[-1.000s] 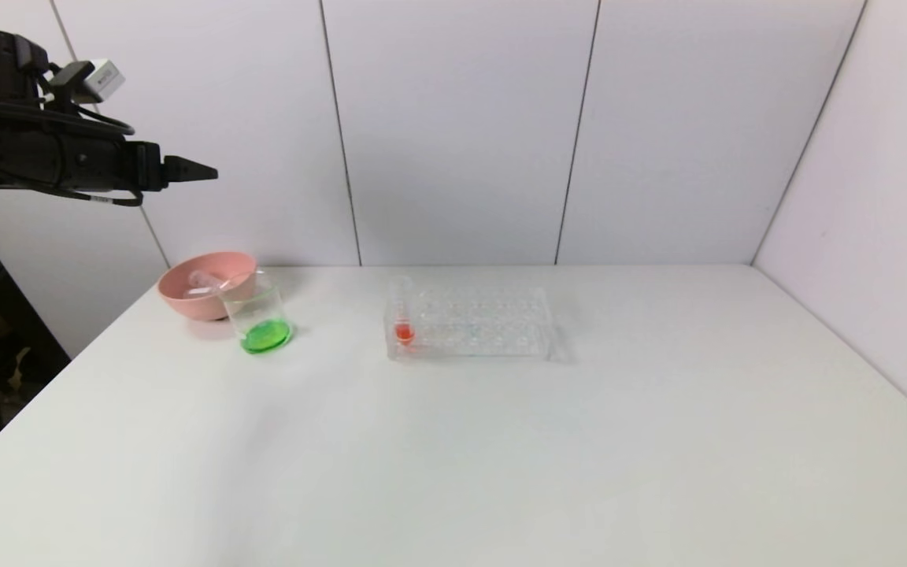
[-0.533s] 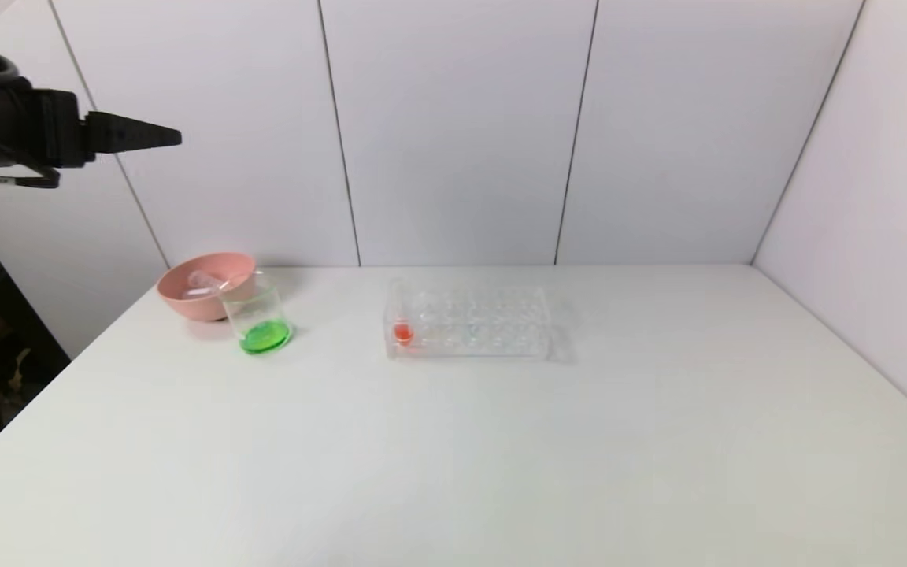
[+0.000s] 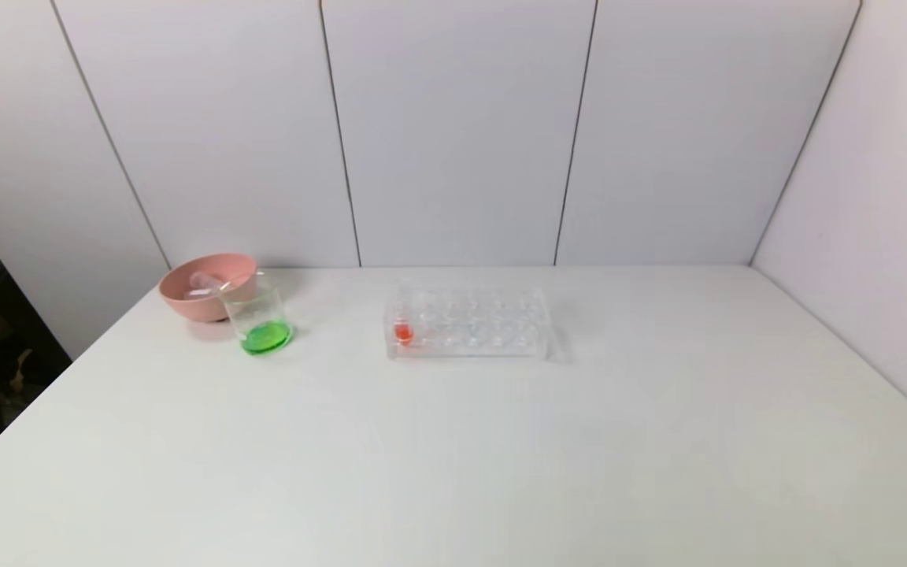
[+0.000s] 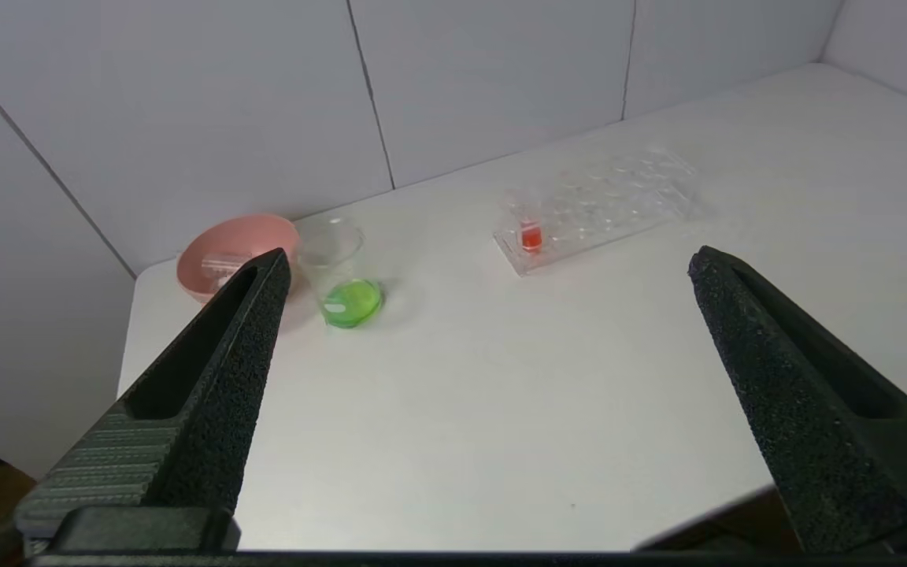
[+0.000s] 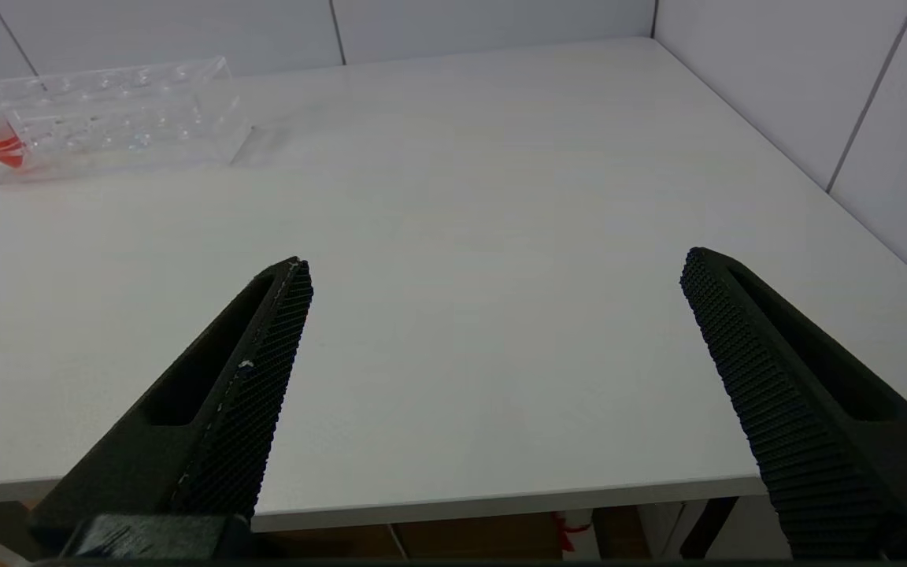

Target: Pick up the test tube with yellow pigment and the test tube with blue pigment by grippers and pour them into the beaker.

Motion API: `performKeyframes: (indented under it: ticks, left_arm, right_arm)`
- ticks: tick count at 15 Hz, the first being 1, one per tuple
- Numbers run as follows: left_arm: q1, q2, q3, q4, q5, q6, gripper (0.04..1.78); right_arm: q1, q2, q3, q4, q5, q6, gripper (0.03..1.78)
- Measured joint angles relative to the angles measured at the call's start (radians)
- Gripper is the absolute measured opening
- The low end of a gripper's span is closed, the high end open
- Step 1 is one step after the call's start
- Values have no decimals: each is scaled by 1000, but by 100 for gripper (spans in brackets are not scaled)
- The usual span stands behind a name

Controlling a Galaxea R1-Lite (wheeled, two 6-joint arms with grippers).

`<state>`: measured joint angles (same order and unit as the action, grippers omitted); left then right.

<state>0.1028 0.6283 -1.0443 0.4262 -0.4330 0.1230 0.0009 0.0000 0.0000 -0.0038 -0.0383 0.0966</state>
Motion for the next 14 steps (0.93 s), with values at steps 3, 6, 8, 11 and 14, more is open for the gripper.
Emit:
performKeyframes:
  ticks: [3,6,8,11,14]
  left_arm:
    - [-12,-244,58,213,39,59,176]
    - [-61,-314,7,393,55,100,176]
    - [-63,-361,14,409,61,118,176]
    - [-78,-438,105,426,112,148,176]
    - [-89,-535,271,422,182,133,176]
  right_arm:
    - [0,0,0,0,0,0,171]
    - [0,0,0,0,0,0,171]
    - [0,0,0,0,0,0,171]
    - [0,0,0,0,0,0,171]
    - [1,0,0,0,0,0,171]
